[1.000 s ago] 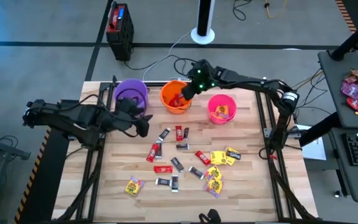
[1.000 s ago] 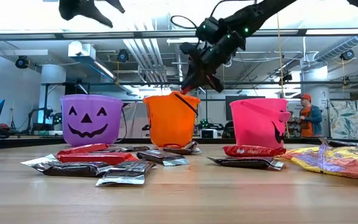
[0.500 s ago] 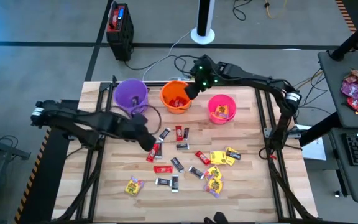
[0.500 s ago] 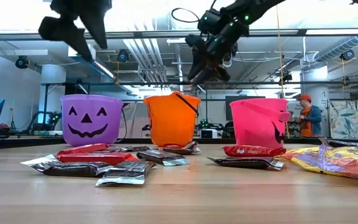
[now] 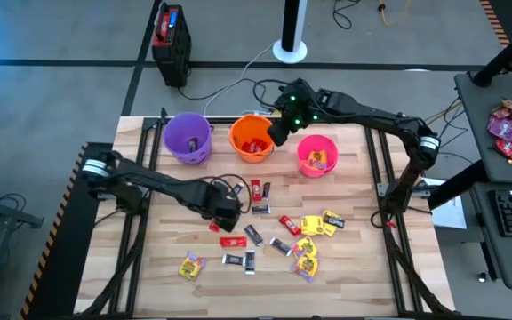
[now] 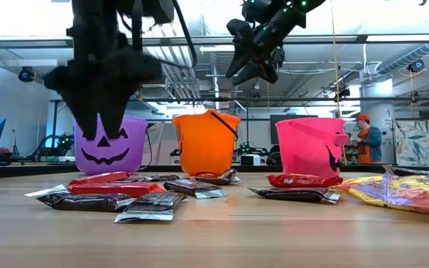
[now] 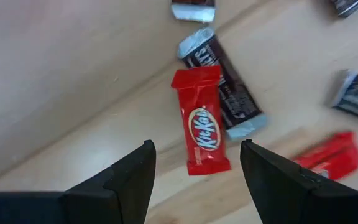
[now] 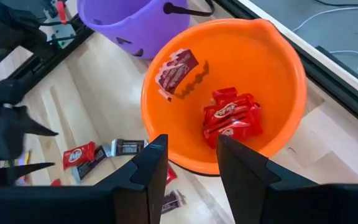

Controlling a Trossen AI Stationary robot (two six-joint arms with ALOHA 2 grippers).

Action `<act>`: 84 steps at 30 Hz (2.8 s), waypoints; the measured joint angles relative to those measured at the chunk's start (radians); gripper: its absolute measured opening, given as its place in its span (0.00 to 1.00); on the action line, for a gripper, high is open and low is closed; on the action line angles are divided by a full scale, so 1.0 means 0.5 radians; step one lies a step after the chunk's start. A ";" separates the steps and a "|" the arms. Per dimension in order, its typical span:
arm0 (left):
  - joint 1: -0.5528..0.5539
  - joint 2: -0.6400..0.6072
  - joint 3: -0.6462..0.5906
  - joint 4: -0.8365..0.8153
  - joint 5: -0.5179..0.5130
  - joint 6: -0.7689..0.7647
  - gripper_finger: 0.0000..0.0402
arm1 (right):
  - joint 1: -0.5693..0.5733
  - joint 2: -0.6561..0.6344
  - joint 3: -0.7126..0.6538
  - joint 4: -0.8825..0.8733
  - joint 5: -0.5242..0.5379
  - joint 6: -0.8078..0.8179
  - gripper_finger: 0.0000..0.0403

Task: Sort candy by brand, put in halloween buckets
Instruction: Put the yellow candy into the pink bucket

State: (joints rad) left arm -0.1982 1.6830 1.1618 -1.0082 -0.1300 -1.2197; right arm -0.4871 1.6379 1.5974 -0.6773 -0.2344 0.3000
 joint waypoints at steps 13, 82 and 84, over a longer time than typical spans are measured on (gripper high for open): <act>-0.133 -0.109 -0.062 0.330 0.492 0.709 0.54 | 0.032 -0.036 -0.001 -0.210 0.001 -0.049 0.33; -0.370 -0.907 -0.233 0.117 -1.121 -0.430 0.00 | 0.514 -0.089 -0.296 0.696 -0.553 -0.281 0.36; -0.303 -0.909 -0.174 0.115 -1.235 -0.311 0.00 | 0.571 -0.089 -0.296 0.803 -0.383 -0.266 0.37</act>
State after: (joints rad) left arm -0.3496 1.2287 1.0748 -0.9507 -0.7474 -1.3752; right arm -0.2014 1.5936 1.4494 -0.2756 -0.4260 0.1673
